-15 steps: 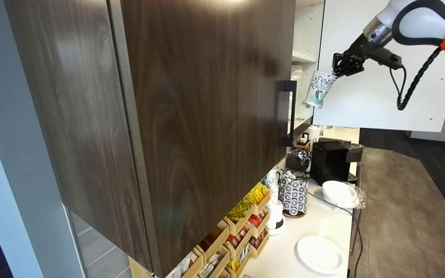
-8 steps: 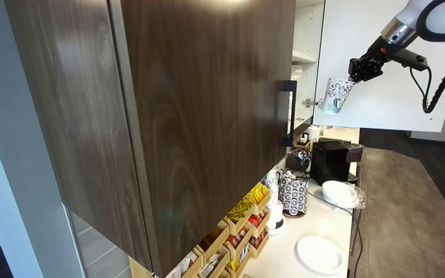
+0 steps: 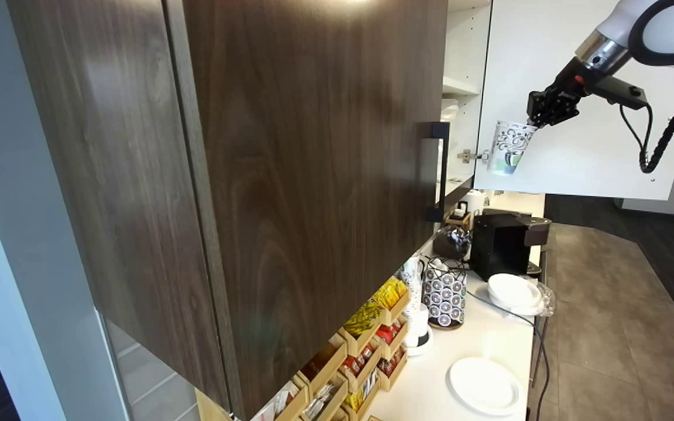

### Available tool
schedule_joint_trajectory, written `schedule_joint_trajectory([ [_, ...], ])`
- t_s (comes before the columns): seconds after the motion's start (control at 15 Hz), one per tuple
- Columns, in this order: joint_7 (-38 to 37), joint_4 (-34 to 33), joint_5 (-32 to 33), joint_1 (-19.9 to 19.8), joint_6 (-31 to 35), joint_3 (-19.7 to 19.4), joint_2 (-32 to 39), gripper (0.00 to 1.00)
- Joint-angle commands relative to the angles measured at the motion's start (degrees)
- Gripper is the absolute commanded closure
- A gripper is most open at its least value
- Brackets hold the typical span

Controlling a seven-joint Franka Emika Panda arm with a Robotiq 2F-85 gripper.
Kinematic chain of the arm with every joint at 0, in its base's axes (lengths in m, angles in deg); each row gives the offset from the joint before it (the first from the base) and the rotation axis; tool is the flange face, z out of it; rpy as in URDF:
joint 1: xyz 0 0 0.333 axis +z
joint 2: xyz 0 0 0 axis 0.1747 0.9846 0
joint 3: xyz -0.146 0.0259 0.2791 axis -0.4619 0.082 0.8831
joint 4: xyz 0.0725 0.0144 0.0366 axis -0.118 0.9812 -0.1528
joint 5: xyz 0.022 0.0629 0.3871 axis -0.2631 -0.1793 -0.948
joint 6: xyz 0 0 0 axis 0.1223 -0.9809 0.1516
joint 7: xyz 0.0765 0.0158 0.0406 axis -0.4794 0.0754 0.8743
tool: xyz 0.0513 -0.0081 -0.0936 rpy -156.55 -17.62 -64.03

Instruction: Remove the two coffee cups from the upper cabinet and put them on the counter then place the white plate on the bottom shelf of the upper cabinet

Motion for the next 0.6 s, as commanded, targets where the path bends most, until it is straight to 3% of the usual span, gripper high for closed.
schedule_joint_trajectory([
  [0.0, 0.04, 1.46, -0.85, -0.48, 0.42, -0.14, -0.52, 0.99],
  [0.33, -0.21, 12.52, -0.05, -1.84, 5.07, -0.97, -4.44, 0.99],
  [0.53, 1.28, 21.62, 0.12, -2.49, 12.81, -1.83, -7.0, 0.99],
])
